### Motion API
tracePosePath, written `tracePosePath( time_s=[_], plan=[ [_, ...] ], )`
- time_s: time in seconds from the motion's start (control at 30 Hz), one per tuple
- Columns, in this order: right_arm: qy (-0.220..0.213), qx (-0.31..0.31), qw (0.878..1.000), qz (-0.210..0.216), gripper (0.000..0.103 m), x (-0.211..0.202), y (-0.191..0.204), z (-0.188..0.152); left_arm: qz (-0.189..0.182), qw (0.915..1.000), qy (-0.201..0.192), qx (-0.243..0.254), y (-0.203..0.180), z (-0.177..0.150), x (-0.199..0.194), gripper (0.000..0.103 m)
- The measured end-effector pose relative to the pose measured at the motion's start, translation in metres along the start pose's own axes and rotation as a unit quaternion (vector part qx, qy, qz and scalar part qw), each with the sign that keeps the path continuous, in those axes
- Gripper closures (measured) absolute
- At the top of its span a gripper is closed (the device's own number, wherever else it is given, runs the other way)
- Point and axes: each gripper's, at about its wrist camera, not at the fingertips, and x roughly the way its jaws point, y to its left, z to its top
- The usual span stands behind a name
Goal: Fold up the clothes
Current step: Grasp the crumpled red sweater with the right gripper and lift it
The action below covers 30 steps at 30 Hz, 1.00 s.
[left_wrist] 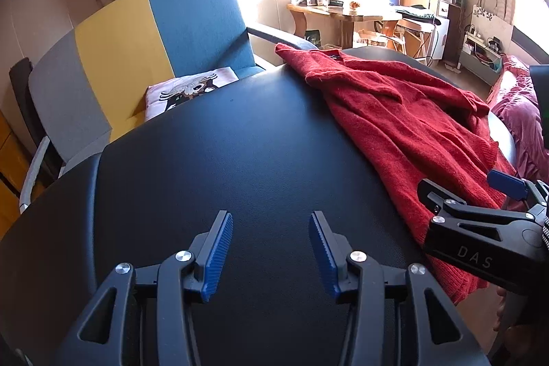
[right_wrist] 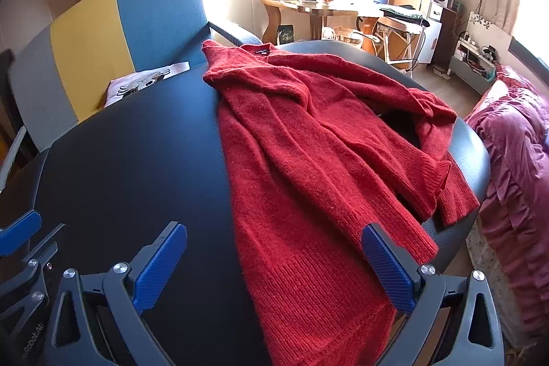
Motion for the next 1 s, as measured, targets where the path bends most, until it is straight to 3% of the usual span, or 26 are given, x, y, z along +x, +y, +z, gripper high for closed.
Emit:
tracePosePath(
  time_s=[0.27,0.4,0.57,0.67,0.7,0.8,0.9,1.0],
  plan=[
    [0.004,-0.004,1.000,0.002,0.000,0.012,0.005,-0.007,0.015,0.9998,0.012,0.002,0.003,-0.015,0.012,0.056],
    [0.010,-0.012,0.998,0.053,0.000,0.017,0.002,-0.011,0.009,0.9985,0.053,0.008,0.018,-0.017,0.032,0.056],
    [-0.011,-0.039,0.995,0.096,0.000,0.030,-0.014,0.008,0.018,0.9946,0.102,0.006,0.043,-0.057,0.063,0.056],
    [-0.022,-0.036,0.995,0.092,0.000,0.048,-0.033,0.038,-0.011,0.9948,0.095,-0.034,0.065,-0.073,0.065,0.049],
    [-0.021,-0.033,0.995,0.088,0.000,0.057,-0.038,0.047,-0.018,0.9939,0.096,-0.051,0.073,-0.077,0.066,0.042],
    [0.009,-0.016,0.995,0.094,0.000,0.093,-0.050,0.071,-0.026,0.9932,0.088,-0.072,0.084,-0.087,0.068,0.029],
    [0.059,0.008,0.994,0.090,0.000,0.125,-0.046,0.070,-0.036,0.9936,0.078,-0.073,0.088,-0.094,0.062,0.027],
    [0.032,-0.024,0.997,0.059,0.000,0.122,-0.018,0.051,-0.045,0.9933,0.076,-0.075,0.095,-0.100,0.055,0.023]
  ],
)
